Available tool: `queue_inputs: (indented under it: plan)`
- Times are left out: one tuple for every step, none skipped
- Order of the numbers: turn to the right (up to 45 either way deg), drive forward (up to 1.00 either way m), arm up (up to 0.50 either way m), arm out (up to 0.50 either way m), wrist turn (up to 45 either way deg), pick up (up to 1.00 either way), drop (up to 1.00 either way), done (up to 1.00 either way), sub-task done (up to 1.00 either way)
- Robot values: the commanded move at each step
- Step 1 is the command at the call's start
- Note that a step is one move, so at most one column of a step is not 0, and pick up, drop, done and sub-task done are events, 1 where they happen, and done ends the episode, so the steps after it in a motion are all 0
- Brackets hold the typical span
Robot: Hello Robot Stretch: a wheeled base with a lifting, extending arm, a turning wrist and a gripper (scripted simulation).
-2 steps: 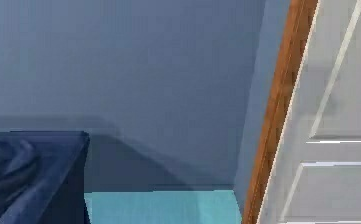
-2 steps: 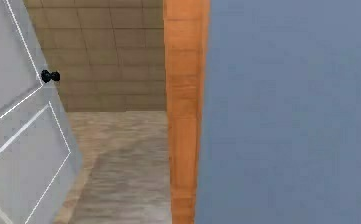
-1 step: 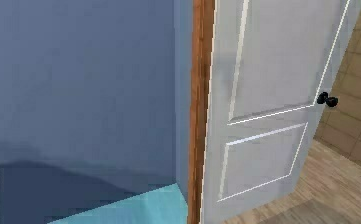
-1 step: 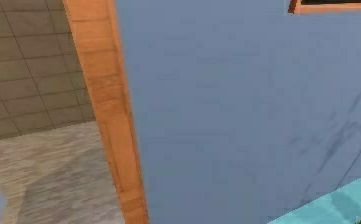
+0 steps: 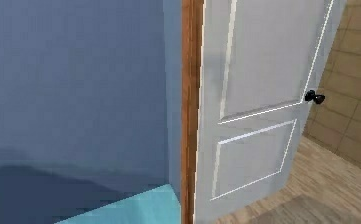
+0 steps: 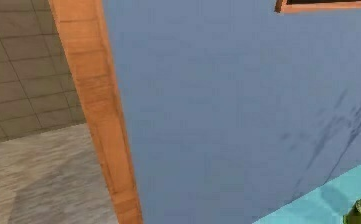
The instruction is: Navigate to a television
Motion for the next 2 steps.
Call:
queue_inputs:
  plan:
    - [0.0,0.3,0.0,0.0,0.0,0.0,0.0,0.0,0.0]
    - [3.0,0.0,0.0,0.0,0.0,0.0,0.0,0.0,0.0]
